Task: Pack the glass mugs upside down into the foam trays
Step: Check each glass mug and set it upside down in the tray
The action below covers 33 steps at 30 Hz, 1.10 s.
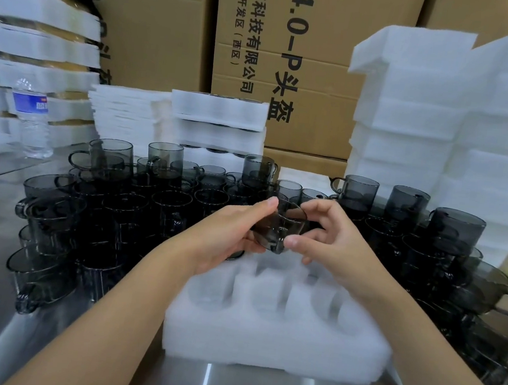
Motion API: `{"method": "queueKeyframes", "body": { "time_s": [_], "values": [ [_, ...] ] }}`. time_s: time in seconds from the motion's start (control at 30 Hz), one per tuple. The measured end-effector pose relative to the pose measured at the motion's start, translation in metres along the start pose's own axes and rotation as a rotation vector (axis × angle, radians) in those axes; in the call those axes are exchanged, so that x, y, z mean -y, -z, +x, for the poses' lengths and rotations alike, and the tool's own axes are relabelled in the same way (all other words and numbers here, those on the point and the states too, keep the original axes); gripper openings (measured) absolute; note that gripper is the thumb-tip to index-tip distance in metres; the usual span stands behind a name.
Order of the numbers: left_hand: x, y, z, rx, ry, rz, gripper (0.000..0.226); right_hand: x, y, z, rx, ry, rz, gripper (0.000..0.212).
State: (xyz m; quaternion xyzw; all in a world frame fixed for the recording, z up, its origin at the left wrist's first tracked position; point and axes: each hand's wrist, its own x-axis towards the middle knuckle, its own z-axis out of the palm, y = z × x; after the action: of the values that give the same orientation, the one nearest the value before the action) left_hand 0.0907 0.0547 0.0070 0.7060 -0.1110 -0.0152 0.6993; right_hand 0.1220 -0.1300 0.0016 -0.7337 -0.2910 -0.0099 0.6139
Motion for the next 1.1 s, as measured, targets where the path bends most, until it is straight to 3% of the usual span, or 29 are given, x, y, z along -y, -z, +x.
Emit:
{"method": "queueKeyframes", "body": {
  "time_s": [0.17, 0.3, 0.53, 0.6, 0.77, 0.97, 1.1],
  "values": [
    [0.0007, -0.0001, 0.0008, 0.011, 0.007, -0.015, 0.025, -0.0008, -0.0005, 0.0002, -0.018, -0.024, -0.036, 0.074],
    [0.0004, 0.0021, -0.0018, 0.065, -0.019, -0.061, 0.034, -0.0023, -0.0027, -0.0013, 0.016, -0.032, -0.228, 0.057],
    [0.0008, 0.0027, -0.0017, 0.021, -0.033, -0.025, 0.057, -0.0037, -0.0014, 0.0006, 0.166, -0.007, -0.36, 0.056],
    [0.0027, 0.0022, -0.0017, 0.011, -0.048, 0.023, 0.055, -0.0034, -0.0003, 0.0, 0.21, 0.0, -0.407, 0.054],
    [0.007, 0.0028, 0.0, -0.011, -0.087, 0.069, 0.053, -0.0029, -0.0003, -0.002, 0.161, -0.017, -0.484, 0.062],
    [0.009, 0.0045, 0.0047, -0.107, -0.067, 0.048, 0.032, -0.004, 0.0001, -0.001, 0.144, -0.041, -0.482, 0.042],
    [0.0099, 0.0057, 0.0046, -0.092, -0.078, 0.052, 0.041, -0.0086, 0.0006, 0.0003, 0.147, -0.064, -0.627, 0.051]
  ]
}}
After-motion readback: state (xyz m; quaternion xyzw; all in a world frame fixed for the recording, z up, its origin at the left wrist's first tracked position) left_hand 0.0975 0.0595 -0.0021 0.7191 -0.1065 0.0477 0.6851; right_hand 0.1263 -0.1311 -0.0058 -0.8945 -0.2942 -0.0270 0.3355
